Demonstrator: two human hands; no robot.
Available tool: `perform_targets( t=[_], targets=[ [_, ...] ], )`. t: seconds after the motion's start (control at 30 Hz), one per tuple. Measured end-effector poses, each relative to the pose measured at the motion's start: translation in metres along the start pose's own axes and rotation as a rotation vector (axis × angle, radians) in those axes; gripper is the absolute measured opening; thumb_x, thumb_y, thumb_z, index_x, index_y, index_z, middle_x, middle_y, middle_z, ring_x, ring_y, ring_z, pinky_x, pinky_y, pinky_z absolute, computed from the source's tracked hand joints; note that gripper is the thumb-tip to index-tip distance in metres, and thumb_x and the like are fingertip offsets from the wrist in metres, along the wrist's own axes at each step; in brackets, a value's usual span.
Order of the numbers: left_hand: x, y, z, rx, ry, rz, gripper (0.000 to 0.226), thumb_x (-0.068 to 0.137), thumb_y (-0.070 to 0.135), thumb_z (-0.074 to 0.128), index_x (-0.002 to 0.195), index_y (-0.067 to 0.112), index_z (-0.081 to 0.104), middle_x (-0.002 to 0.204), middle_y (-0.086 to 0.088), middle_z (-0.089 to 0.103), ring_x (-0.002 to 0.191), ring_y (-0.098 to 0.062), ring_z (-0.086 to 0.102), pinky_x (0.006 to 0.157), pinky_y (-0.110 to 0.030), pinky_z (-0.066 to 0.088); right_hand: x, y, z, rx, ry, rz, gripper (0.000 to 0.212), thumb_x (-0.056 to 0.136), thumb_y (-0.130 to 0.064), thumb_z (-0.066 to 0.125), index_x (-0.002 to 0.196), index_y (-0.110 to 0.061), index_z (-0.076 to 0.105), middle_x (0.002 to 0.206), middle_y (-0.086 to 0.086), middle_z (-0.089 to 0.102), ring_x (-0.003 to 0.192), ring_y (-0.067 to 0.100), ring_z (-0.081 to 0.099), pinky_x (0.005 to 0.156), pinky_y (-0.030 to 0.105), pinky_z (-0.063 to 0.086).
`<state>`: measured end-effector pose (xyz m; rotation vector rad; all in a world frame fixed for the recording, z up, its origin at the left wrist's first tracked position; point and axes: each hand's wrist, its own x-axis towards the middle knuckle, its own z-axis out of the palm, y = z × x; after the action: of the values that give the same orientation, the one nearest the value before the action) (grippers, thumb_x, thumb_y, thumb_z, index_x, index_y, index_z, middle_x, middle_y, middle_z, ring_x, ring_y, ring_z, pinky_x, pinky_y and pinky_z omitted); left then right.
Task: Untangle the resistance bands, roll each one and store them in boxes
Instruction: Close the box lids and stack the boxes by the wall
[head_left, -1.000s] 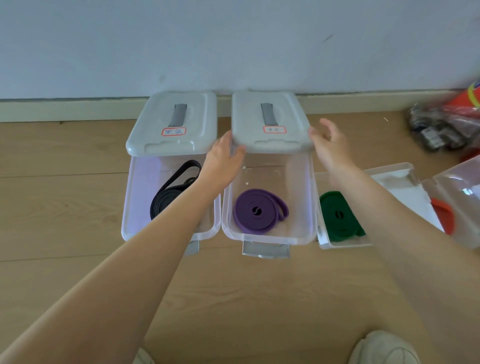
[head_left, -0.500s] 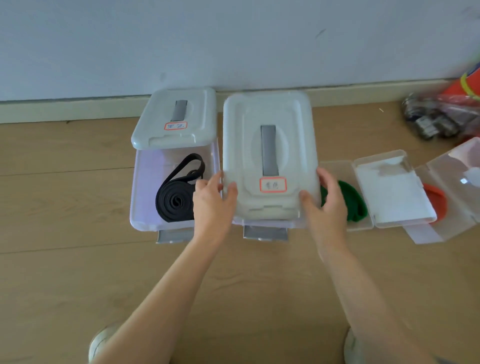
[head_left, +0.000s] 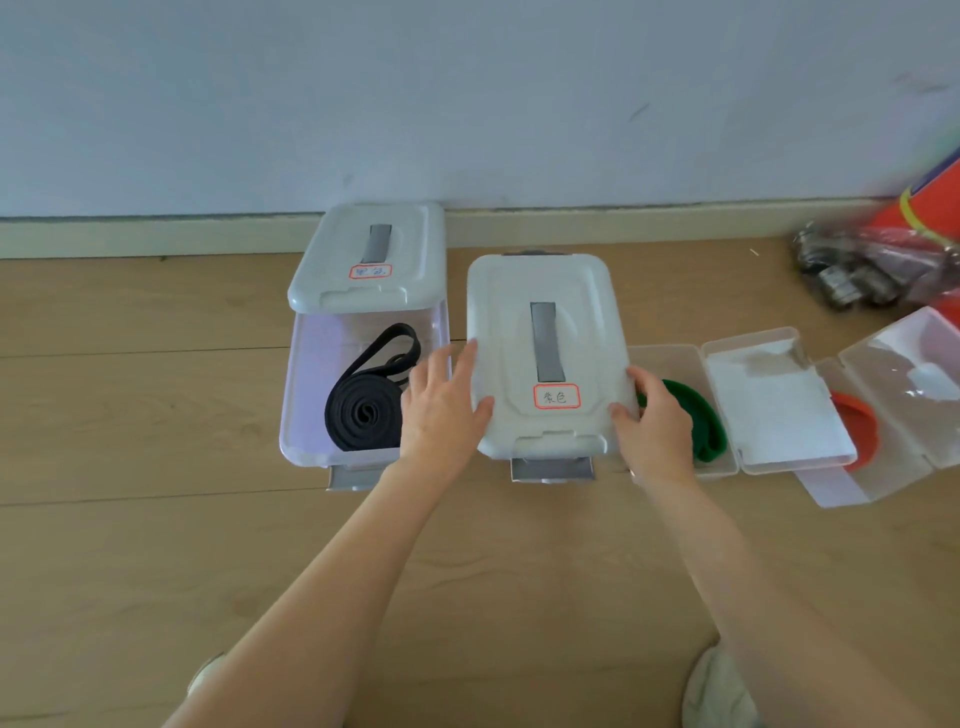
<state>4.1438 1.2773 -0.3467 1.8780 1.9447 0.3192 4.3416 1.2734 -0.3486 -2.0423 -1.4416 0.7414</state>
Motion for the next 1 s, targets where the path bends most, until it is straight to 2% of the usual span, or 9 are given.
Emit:
perform_targets(
  t=[0.07,0.17,0.23,0.33,0.4,0.53,0.67,0.8,1.0],
  targets=[
    [0.001,0.001,0.004,0.126,-0.076,0.215,0.060,0.095,0.029,0.045,0.148,0.024,0.015,0.157,-0.002,0.009,0.144,-0.024,0.006,0.113,-0.037,0.014,-0.001,-0.003,-0.004,-0.180,-0.111,-0.282,0.061,0.088,-0.012,0.060,0.143,-0.010,0.033,0.151,0.013,0.027,0.138,0.031,0.027,0.109,0.037,0.024],
    [0.000,-0.006,0.008,0.234,-0.219,0.339,0.055,0.100,0.033,0.031,0.149,0.024,0.008,0.158,0.001,-0.005,0.145,-0.021,-0.009,0.115,-0.033,0.001,-0.014,0.004,0.003,-0.676,-0.475,-0.599,0.107,0.076,-0.052,0.067,0.149,-0.022,-0.004,0.156,0.003,-0.015,0.145,0.024,-0.012,0.115,0.038,-0.007],
    [0.000,-0.012,0.010,0.232,-0.233,0.345,0.055,0.100,0.035,0.028,0.149,0.025,0.006,0.158,0.002,-0.008,0.144,-0.020,-0.011,0.115,-0.034,0.000,-0.021,0.013,0.010,-0.909,-0.446,-0.647,0.125,0.069,-0.054,0.071,0.142,-0.024,-0.025,0.152,0.005,-0.027,0.142,0.025,-0.021,0.112,0.043,-0.014],
    [-0.002,-0.016,0.010,0.210,-0.260,0.352,0.055,0.100,0.036,0.028,0.149,0.026,0.006,0.158,0.004,-0.009,0.144,-0.019,-0.013,0.116,-0.036,0.000,-0.027,0.010,0.013,-0.885,-0.301,-0.665,0.112,0.066,-0.034,0.081,0.149,-0.018,0.008,0.156,0.014,0.014,0.144,0.032,0.015,0.115,0.050,0.010],
    [-0.002,-0.017,0.009,0.191,-0.256,0.357,0.054,0.100,0.036,0.029,0.149,0.027,0.007,0.157,0.005,-0.008,0.144,-0.018,-0.013,0.116,-0.035,-0.001,-0.023,0.009,0.011,-0.785,-0.265,-0.685,0.091,0.072,-0.029,0.077,0.146,-0.019,0.027,0.154,0.010,0.025,0.142,0.028,0.023,0.115,0.046,0.015],
    [-0.003,-0.017,0.009,0.152,-0.235,0.356,0.053,0.100,0.037,0.030,0.148,0.029,0.009,0.157,0.007,-0.006,0.144,-0.016,-0.012,0.115,-0.033,-0.002,-0.012,0.006,0.001,-0.719,-0.371,-0.651,0.075,0.086,-0.037,0.061,0.148,-0.023,0.021,0.157,-0.002,0.016,0.145,0.015,0.012,0.115,0.032,0.008],
    [-0.002,-0.013,0.003,0.153,-0.165,0.352,0.049,0.099,0.035,0.035,0.146,0.029,0.024,0.157,0.008,0.011,0.145,-0.014,0.004,0.115,-0.032,0.003,-0.012,-0.008,-0.001,-0.805,-0.412,-0.679,0.067,0.089,-0.036,0.057,0.146,-0.021,0.025,0.155,-0.001,0.023,0.142,0.016,0.020,0.110,0.030,0.023],
    [0.024,0.000,-0.006,0.104,-0.032,0.308,0.047,0.098,0.034,0.038,0.143,0.022,0.032,0.152,0.001,0.026,0.141,-0.015,0.019,0.113,-0.029,0.007,0.025,-0.041,-0.007,-0.623,-0.340,-0.612,0.043,0.086,-0.050,0.054,0.117,-0.021,0.060,0.115,0.000,0.064,0.112,0.021,0.055,0.095,0.031,0.030],
    [0.065,0.010,0.017,0.246,-0.112,0.286,0.060,0.099,0.042,0.023,0.149,0.017,0.000,0.157,-0.007,-0.010,0.144,-0.021,-0.014,0.115,-0.036,-0.005,0.140,-0.077,0.020,-0.442,-0.333,-0.322,0.084,0.085,-0.046,0.061,0.146,-0.006,0.019,0.156,0.014,0.013,0.143,0.029,0.016,0.115,0.040,0.017]
  ],
)
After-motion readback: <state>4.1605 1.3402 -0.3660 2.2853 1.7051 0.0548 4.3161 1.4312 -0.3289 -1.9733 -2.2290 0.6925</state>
